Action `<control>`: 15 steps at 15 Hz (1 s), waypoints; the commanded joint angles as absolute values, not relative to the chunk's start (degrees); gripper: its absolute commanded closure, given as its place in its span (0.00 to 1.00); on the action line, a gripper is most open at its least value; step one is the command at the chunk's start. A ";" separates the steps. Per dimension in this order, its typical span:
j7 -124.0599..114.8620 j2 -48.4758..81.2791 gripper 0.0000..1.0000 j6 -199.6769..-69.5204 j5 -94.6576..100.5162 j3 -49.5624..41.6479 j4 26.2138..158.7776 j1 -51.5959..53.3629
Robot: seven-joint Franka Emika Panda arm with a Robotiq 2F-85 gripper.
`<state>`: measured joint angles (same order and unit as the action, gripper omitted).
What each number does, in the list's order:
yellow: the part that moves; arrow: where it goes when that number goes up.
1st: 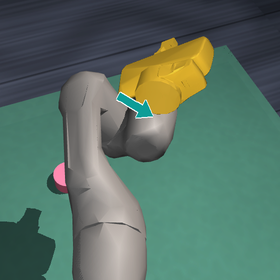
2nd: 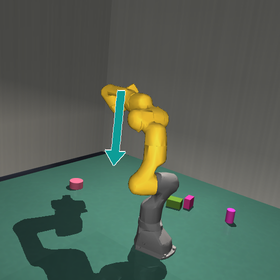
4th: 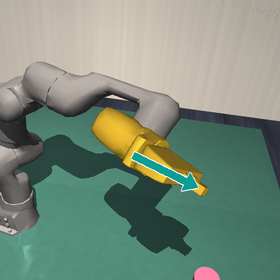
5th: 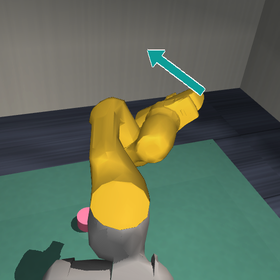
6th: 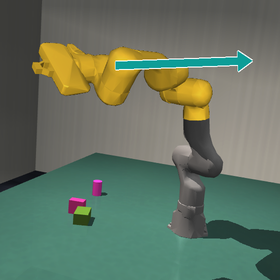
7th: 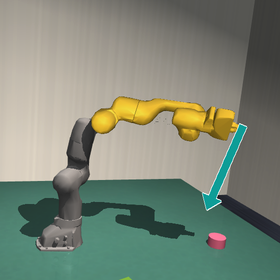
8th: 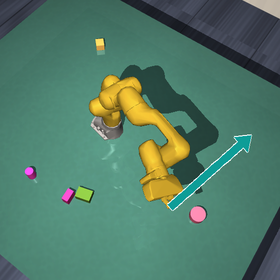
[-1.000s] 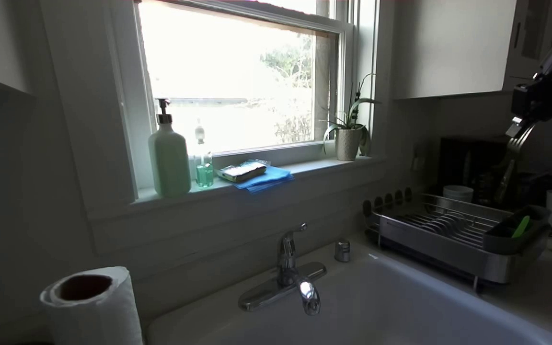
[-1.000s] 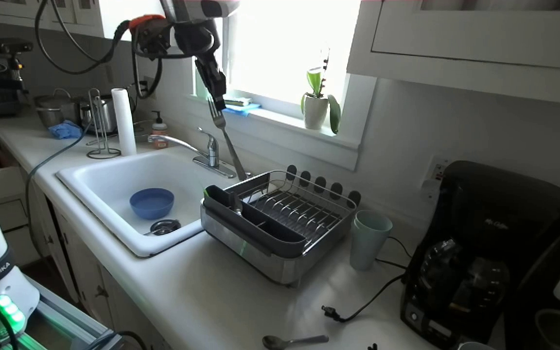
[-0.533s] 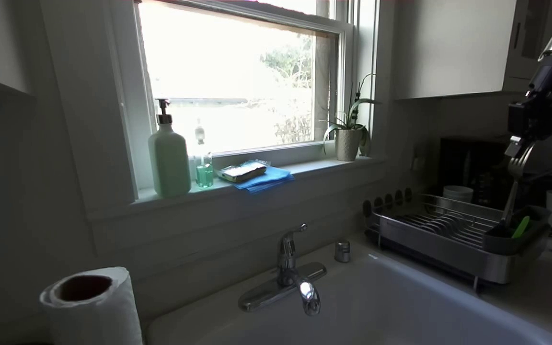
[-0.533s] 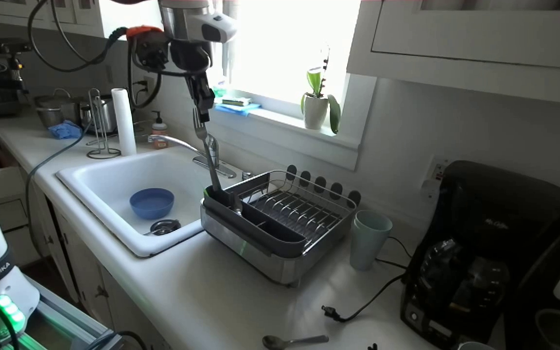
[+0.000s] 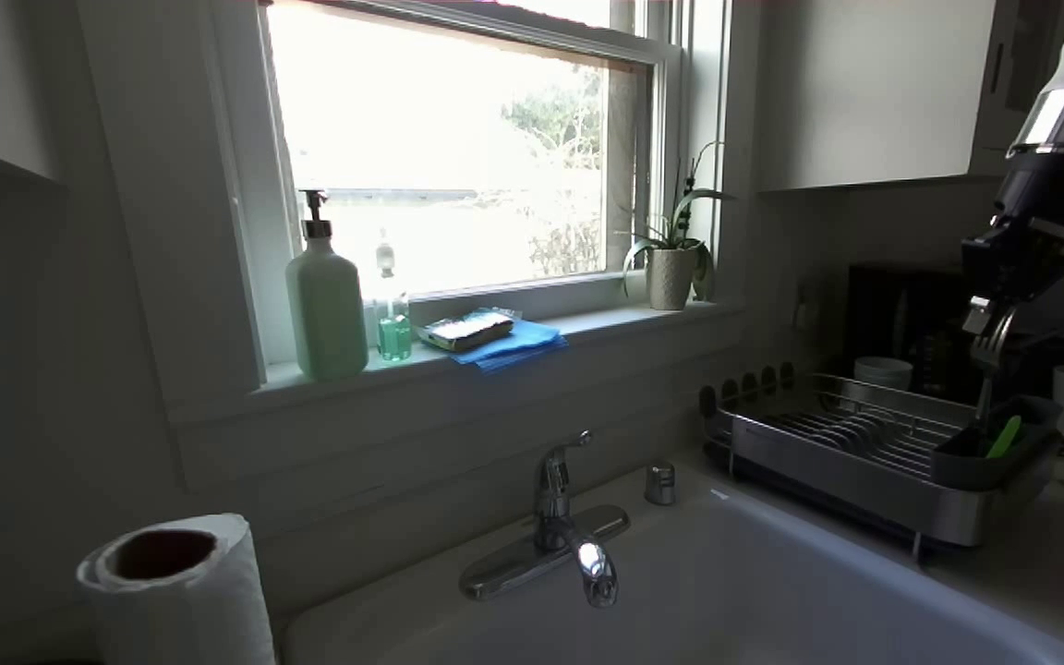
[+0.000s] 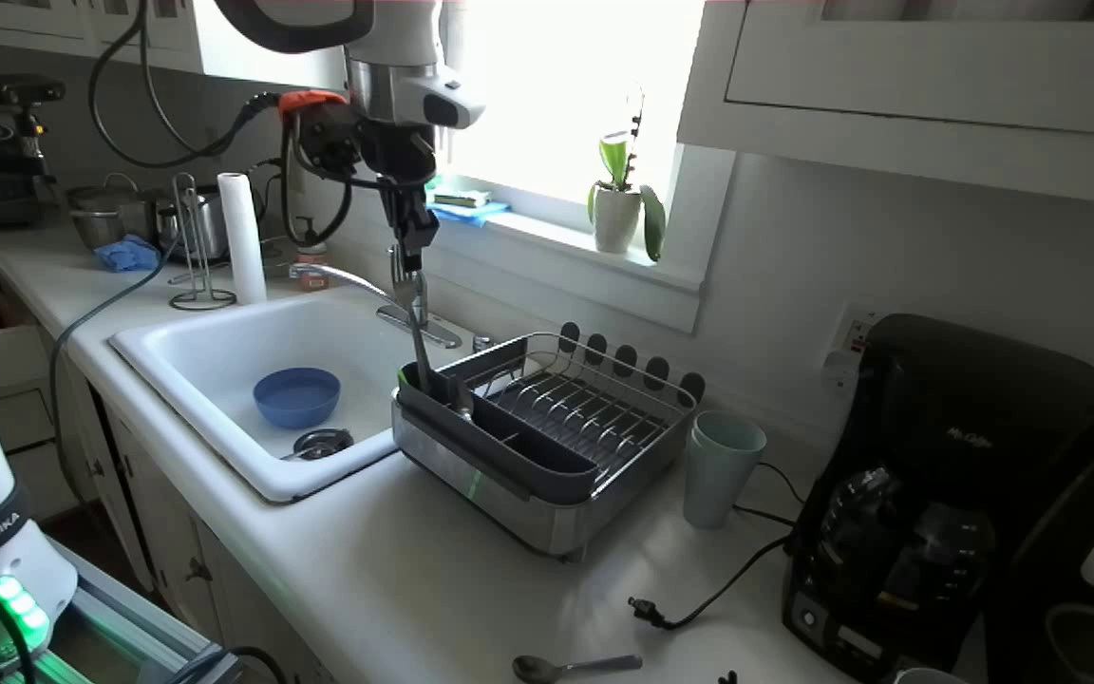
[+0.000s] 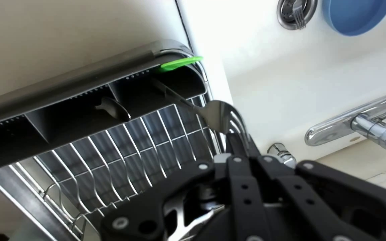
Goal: Move the silver fork to the left side of the dishrack then move the green knife to the right
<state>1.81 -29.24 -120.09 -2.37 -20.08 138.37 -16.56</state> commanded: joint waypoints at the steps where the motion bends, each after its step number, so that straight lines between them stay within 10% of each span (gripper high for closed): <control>1: 3.54 -24.56 0.99 -122.24 -1.72 -20.47 136.45 -17.54; 9: 3.95 -17.02 0.99 -123.51 -0.65 -20.26 135.70 -18.16; 10: 3.31 -16.30 0.72 -123.65 -0.70 -20.11 135.50 -18.22; 15: 3.82 -15.68 0.45 -121.62 0.11 -19.90 134.62 -18.36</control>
<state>3.13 -16.28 -123.56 -1.44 -20.39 136.31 -17.70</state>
